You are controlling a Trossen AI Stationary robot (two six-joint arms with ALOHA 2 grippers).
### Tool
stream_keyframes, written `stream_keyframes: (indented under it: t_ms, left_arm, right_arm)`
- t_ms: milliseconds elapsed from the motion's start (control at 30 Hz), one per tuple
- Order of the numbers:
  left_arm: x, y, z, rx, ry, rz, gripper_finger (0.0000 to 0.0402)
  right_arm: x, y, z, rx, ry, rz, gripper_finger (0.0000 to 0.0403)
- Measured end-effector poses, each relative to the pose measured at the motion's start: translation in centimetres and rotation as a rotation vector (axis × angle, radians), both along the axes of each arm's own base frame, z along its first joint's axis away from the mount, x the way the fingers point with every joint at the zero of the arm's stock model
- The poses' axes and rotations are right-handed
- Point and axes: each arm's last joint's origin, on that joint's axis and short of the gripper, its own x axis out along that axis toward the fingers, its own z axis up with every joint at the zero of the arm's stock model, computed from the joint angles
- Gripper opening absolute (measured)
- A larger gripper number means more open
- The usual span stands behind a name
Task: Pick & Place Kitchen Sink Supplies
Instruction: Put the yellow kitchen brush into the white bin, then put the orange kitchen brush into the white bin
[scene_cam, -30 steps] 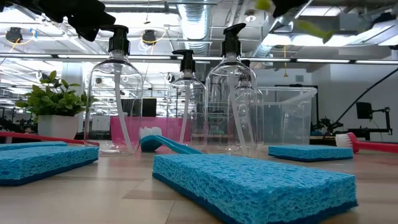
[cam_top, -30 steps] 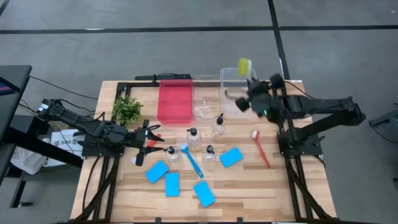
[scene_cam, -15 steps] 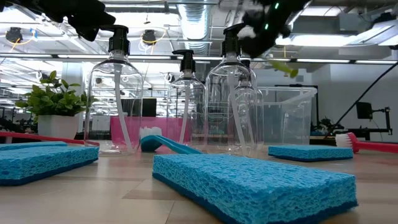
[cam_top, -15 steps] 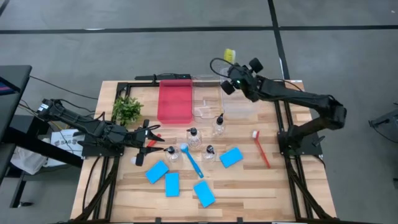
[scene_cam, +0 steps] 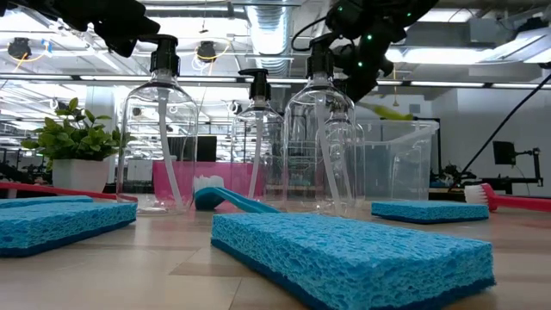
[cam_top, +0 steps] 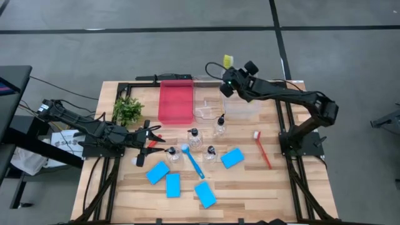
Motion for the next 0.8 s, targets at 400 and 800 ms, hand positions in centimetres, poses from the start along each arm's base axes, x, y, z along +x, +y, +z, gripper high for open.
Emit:
stream_keyframes:
  t_ms: [400, 800]
  left_arm:
    - [0.0, 0.0, 0.0, 0.0, 0.0, 0.0, 0.0159]
    - [0.0, 0.0, 0.0, 0.0, 0.0, 0.0, 0.0159]
  right_arm:
    - [-1.1, 0.6, -0.9, 0.082, 0.126, -0.013, 0.0171]
    - [-4.8, 4.0, 3.1, 0.065, 0.064, 0.021, 0.0199]
